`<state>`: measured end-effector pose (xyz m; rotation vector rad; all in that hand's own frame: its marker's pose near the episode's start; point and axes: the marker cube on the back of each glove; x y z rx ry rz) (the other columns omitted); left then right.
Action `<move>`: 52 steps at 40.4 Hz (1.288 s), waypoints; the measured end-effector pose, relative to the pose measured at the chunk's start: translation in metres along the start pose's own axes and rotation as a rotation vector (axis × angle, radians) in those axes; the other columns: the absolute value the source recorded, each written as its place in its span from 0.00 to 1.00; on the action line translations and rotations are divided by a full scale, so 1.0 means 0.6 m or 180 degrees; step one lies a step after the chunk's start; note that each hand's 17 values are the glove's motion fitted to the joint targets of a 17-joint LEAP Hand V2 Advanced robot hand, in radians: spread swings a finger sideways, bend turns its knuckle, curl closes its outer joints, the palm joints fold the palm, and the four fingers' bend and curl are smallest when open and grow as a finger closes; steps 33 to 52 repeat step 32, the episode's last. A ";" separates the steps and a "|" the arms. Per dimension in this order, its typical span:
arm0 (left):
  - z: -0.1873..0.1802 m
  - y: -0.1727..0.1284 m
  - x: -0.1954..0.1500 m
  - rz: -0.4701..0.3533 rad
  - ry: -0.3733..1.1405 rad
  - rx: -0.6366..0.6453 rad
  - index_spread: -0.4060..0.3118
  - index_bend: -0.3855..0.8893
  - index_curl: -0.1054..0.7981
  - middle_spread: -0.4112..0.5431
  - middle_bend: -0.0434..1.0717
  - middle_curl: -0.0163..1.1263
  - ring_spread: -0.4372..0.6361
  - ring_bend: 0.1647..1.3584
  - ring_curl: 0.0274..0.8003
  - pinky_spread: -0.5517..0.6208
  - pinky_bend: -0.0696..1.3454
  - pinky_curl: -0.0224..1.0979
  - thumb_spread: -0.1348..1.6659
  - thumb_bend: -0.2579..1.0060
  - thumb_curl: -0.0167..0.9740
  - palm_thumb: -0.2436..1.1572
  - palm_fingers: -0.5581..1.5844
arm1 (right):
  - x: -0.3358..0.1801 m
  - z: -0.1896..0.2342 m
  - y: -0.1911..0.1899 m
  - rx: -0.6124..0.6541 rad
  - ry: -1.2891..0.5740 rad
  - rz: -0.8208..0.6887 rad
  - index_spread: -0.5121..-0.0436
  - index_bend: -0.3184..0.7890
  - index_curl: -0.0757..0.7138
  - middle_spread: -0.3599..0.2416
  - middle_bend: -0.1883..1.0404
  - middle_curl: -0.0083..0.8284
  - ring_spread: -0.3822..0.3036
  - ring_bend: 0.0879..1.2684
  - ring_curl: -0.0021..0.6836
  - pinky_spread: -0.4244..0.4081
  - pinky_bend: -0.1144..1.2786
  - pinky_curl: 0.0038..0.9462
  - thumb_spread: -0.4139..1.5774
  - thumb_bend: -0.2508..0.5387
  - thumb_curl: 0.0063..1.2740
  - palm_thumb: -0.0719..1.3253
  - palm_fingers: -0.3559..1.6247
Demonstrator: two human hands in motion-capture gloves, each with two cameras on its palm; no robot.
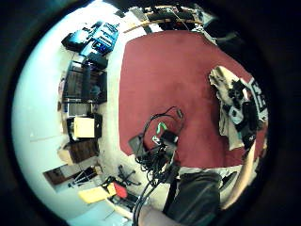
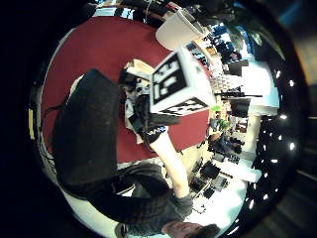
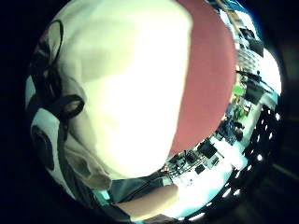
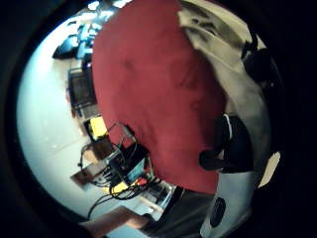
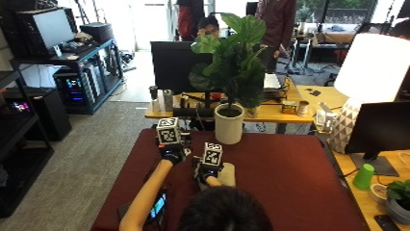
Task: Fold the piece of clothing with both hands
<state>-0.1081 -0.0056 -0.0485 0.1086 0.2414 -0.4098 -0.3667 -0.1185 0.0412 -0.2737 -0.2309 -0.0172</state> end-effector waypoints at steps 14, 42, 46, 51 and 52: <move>-0.006 0.014 -0.033 -0.0081 0.0099 -0.0017 0.59 0.38 0.32 0.58 0.23 0.30 0.56 0.50 0.41 0.69 0.39 0.36 0.89 0.22 0.21 0.29 0.32 | 0.031 -0.108 0.075 0.0223 -0.0477 -0.0281 0.65 0.29 0.29 0.38 0.49 0.61 0.26 0.61 0.68 0.14 0.64 0.46 0.71 0.29 0.43 0.65 0.73; 0.005 0.004 0.013 0.0088 0.0024 -0.0145 0.51 0.42 0.40 0.52 0.20 0.30 0.50 0.43 0.38 0.65 0.32 0.33 0.87 0.20 0.18 0.18 0.38 | 0.183 -0.199 -0.033 0.1169 -0.0327 -0.0121 0.64 0.37 0.34 0.40 0.46 0.58 0.31 0.50 0.62 0.23 0.55 0.41 0.79 0.30 0.37 0.63 0.77; 0.005 0.004 0.013 0.0088 0.0024 -0.0145 0.51 0.42 0.40 0.52 0.20 0.30 0.50 0.43 0.38 0.65 0.32 0.33 0.87 0.20 0.18 0.18 0.38 | 0.183 -0.199 -0.033 0.1169 -0.0327 -0.0121 0.64 0.37 0.34 0.40 0.46 0.58 0.31 0.50 0.62 0.23 0.55 0.41 0.79 0.30 0.37 0.63 0.77; 0.005 0.004 0.013 0.0088 0.0024 -0.0145 0.51 0.42 0.40 0.52 0.20 0.30 0.50 0.43 0.38 0.65 0.32 0.33 0.87 0.20 0.18 0.18 0.38 | 0.183 -0.199 -0.033 0.1169 -0.0327 -0.0121 0.64 0.37 0.34 0.40 0.46 0.58 0.31 0.50 0.62 0.23 0.55 0.41 0.79 0.30 0.37 0.63 0.77; 0.005 0.004 0.013 0.0088 0.0024 -0.0145 0.51 0.42 0.40 0.52 0.20 0.30 0.50 0.43 0.38 0.65 0.32 0.33 0.87 0.20 0.18 0.18 0.38 | 0.183 -0.199 -0.033 0.1169 -0.0327 -0.0121 0.64 0.37 0.34 0.40 0.46 0.58 0.31 0.50 0.62 0.23 0.55 0.41 0.79 0.30 0.37 0.63 0.77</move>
